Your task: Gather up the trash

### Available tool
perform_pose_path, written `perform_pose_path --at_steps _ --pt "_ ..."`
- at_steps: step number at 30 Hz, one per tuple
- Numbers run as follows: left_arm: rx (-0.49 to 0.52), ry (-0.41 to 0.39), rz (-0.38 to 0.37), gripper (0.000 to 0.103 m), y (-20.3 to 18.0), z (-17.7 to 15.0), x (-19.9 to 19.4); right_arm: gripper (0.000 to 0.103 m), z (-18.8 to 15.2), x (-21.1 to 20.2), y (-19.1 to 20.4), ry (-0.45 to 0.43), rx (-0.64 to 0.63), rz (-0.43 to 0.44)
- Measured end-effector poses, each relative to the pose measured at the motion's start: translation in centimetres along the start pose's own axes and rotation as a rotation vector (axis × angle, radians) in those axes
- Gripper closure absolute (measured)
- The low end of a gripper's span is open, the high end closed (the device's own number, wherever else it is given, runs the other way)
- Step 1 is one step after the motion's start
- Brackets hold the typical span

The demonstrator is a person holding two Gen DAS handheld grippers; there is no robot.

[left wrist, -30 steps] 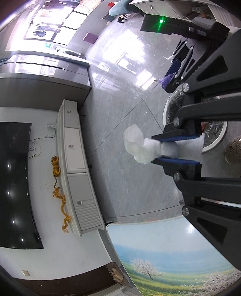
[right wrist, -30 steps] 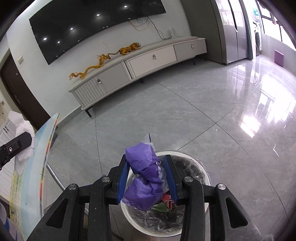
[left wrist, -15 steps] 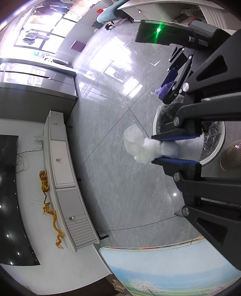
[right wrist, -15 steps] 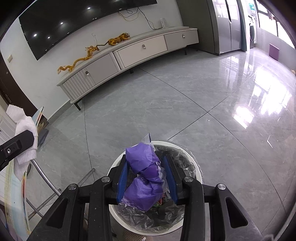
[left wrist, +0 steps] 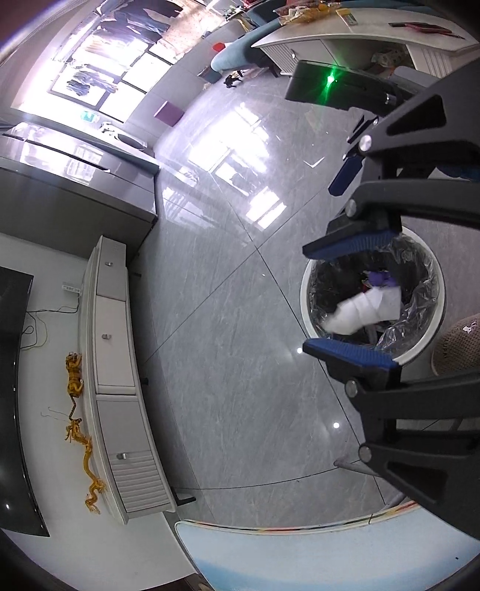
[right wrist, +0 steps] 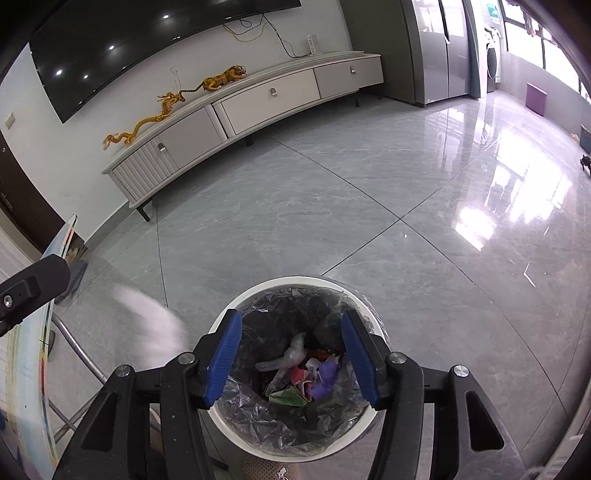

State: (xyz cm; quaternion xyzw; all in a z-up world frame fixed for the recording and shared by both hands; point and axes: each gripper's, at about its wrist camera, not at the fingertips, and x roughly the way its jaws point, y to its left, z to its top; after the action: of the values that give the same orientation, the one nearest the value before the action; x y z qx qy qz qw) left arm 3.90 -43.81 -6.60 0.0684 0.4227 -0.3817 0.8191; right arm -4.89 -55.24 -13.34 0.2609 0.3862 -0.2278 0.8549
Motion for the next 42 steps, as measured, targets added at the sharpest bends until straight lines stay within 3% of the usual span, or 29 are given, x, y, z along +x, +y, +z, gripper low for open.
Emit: perform_pose_path --at_steps 10,18,20,25,32,38,42 --pt "-0.043 -0.075 0.032 0.052 2.7 -0.6 -5.3 0.046 -0.1 -3.8 2.9 -0.066 -0.041 0.000" --pt "-0.081 -0.210 0.238 0.033 8.2 -3.8 -13.7 0.038 -2.3 -7.2 10.0 -0.121 -0.160 0.064" --pt "-0.095 -0.238 0.304 0.032 10.1 -4.9 -15.7 0.035 -3.1 -8.2 12.3 -0.139 -0.200 0.084" --pt "-0.177 -0.285 0.446 0.029 15.7 -8.3 -21.0 0.015 -5.2 -10.4 17.5 -0.195 -0.289 0.111" --pt "-0.254 -0.367 0.646 0.029 20.3 -12.7 -26.6 0.006 -7.8 -12.7 22.6 -0.256 -0.374 0.134" --pt "-0.285 -0.403 0.726 0.028 21.6 -15.0 -29.6 0.000 -9.4 -14.6 25.3 -0.317 -0.422 0.128" --pt "-0.298 -0.433 0.751 0.015 21.5 -16.0 -30.8 0.000 -10.0 -15.6 26.0 -0.353 -0.435 0.129"
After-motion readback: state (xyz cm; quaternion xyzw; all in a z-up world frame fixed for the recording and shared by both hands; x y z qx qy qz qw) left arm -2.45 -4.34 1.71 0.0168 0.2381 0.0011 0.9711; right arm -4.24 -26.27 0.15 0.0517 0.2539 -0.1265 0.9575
